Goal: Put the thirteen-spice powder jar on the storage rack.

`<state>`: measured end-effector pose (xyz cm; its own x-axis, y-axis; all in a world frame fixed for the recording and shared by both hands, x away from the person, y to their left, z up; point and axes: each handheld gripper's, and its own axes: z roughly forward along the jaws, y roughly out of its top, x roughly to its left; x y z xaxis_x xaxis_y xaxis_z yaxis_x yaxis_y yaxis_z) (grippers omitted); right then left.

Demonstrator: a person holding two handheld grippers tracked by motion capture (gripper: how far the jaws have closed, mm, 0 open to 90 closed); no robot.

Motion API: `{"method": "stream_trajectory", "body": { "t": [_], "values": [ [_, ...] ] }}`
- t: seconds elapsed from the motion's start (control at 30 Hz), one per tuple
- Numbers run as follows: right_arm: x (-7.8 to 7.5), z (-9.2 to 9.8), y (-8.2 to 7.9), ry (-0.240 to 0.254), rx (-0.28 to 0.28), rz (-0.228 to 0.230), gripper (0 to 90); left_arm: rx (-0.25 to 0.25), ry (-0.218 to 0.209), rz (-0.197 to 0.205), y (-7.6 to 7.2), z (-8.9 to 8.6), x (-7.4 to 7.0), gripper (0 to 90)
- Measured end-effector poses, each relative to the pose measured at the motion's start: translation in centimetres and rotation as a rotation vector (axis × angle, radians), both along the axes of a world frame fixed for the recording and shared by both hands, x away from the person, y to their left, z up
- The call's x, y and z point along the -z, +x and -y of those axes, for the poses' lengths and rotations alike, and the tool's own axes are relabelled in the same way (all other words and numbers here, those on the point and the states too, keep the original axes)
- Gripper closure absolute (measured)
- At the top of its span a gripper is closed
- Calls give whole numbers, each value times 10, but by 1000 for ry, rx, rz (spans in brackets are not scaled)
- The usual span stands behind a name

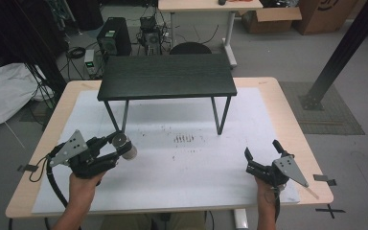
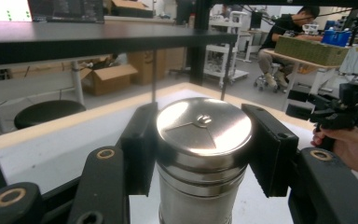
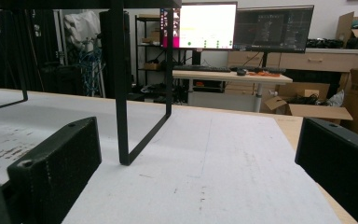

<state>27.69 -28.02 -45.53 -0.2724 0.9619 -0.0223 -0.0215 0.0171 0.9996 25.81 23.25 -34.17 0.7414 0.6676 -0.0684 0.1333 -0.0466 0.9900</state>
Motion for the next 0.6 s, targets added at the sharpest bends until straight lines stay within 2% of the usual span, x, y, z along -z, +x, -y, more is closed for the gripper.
{"method": "stream_trajectory", "body": {
  "t": [0.27,0.6],
  "values": [
    [0,0,0,0,-1,1,0,30,-3,11,5,6,-15,491],
    [0,0,0,-1,-3,2,0,48,-18,48,14,12,-37,490]
  ]
}}
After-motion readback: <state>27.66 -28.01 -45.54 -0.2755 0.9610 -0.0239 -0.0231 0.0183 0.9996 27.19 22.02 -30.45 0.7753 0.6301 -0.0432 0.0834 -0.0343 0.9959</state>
